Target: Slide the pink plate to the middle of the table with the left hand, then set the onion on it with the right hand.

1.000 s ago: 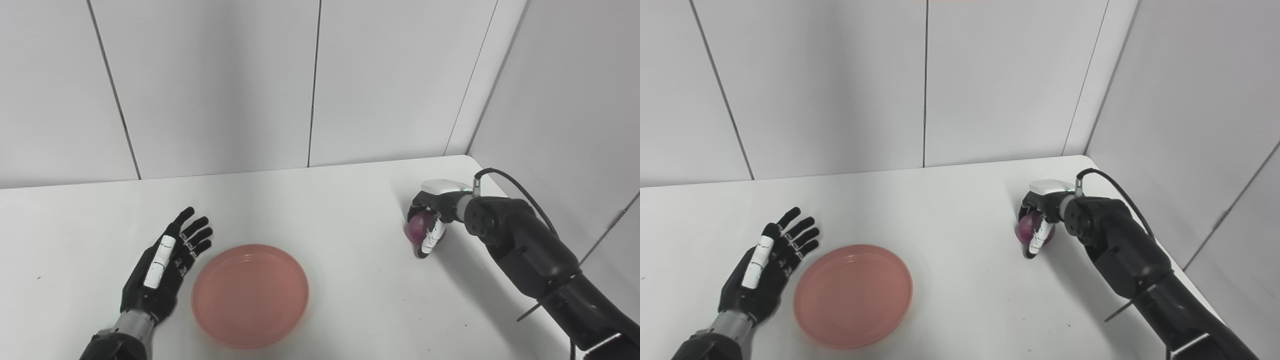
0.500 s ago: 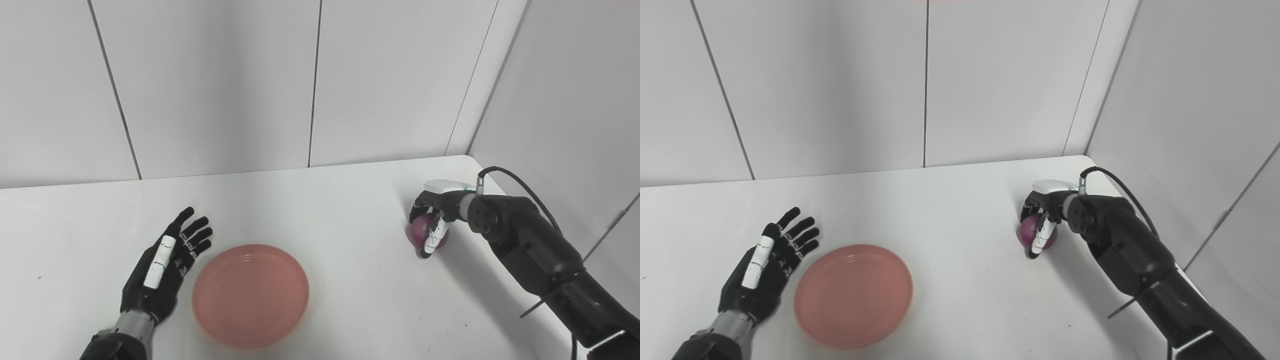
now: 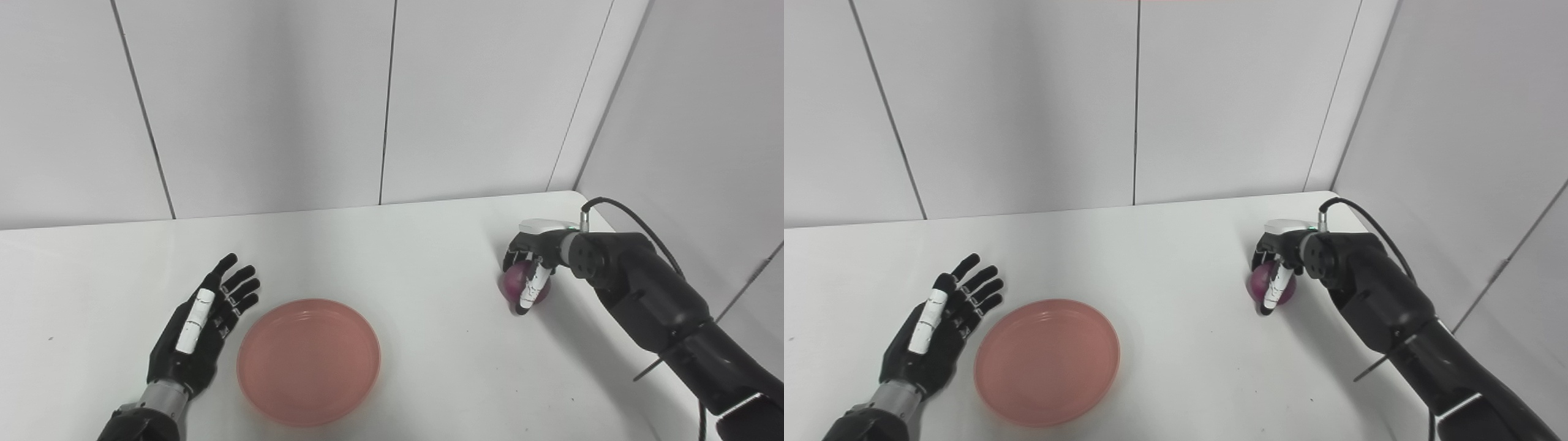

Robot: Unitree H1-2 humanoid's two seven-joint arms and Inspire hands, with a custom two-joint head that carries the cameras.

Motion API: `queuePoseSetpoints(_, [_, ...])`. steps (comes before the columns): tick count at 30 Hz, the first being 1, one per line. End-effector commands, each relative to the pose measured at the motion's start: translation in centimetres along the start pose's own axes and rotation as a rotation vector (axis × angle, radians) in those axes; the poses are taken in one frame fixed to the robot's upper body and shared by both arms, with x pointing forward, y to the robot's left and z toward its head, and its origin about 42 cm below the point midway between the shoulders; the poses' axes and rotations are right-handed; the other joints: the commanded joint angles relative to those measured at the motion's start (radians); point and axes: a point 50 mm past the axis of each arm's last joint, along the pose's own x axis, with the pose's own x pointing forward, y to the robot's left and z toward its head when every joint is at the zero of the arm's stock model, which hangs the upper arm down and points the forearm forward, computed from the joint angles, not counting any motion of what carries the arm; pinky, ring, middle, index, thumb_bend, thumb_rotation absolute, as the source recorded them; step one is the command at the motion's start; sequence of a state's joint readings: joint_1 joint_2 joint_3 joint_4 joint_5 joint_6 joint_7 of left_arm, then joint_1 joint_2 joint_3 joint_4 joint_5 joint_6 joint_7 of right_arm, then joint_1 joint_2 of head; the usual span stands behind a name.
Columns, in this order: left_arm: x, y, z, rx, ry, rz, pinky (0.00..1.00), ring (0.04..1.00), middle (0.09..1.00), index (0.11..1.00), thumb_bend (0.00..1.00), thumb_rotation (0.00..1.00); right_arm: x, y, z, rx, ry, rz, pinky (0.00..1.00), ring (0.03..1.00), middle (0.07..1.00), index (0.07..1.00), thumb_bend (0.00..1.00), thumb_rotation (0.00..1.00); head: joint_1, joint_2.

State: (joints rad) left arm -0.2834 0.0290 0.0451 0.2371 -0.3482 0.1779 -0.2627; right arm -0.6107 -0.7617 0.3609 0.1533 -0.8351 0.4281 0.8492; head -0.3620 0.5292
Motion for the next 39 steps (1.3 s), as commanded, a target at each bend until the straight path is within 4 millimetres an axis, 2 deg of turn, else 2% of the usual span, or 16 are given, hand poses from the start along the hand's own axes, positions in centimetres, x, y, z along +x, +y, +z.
queuePoseSetpoints(1, [-1.92, 1.57, -3.5, -0.035, 0.175, 0.08, 0.88, 0.859, 0.849, 0.886, 0.79, 0.66, 0.02, 0.43, -2.14, 0.005, 0.095, 0.064, 0.52, 0.613, 0.686, 0.727, 0.97, 0.21, 0.002, 0.002])
queuePoseSetpoints(6, [-1.92, 1.56, -3.43, -0.034, 0.175, 0.085, 0.88, 0.854, 0.843, 0.887, 0.79, 0.66, 0.35, 0.51, -2.38, 0.027, 0.107, 0.085, 0.43, 0.541, 0.654, 0.713, 0.95, 0.16, 0.001, 0.002])
queuePoseSetpoints(9, [-1.93, 1.53, -3.43, -0.036, 0.175, 0.089, 0.88, 0.851, 0.84, 0.88, 0.79, 0.65, 0.48, 0.47, -2.51, 0.029, 0.12, 0.098, 0.36, 0.466, 0.596, 0.714, 0.9, 0.14, 0.0, 0.003])
queuePoseSetpoints(18, [-1.92, 1.46, -3.45, -0.036, 0.176, 0.086, 0.88, 0.859, 0.851, 0.884, 0.8, 0.65, 0.48, 0.64, -2.85, 0.044, 0.135, 0.122, 0.3, 0.425, 0.592, 0.691, 0.86, 0.13, 0.002, 0.004])
queuePoseSetpoints(25, [-1.82, 1.55, -3.45, -0.036, 0.175, 0.083, 0.89, 0.856, 0.847, 0.884, 0.8, 0.65, 0.6, 0.77, -3.03, 0.059, 0.138, 0.134, 0.31, 0.452, 0.614, 0.7, 0.86, 0.11, 0.004, 0.003])
queuePoseSetpoints(33, [-1.74, 1.5, -3.43, -0.035, 0.174, 0.085, 0.88, 0.854, 0.844, 0.876, 0.8, 0.65, 0.64, 0.74, -2.91, 0.052, 0.125, 0.125, 0.3, 0.453, 0.638, 0.698, 0.87, 0.15, 0.004, 0.003])
queuePoseSetpoints(39, [-1.68, 1.52, -3.42, -0.035, 0.176, 0.088, 0.87, 0.847, 0.842, 0.871, 0.81, 0.64, 0.58, 0.73, -2.67, 0.052, 0.1, 0.095, 0.33, 0.462, 0.631, 0.669, 0.82, 0.16, 0.004, 0.003])
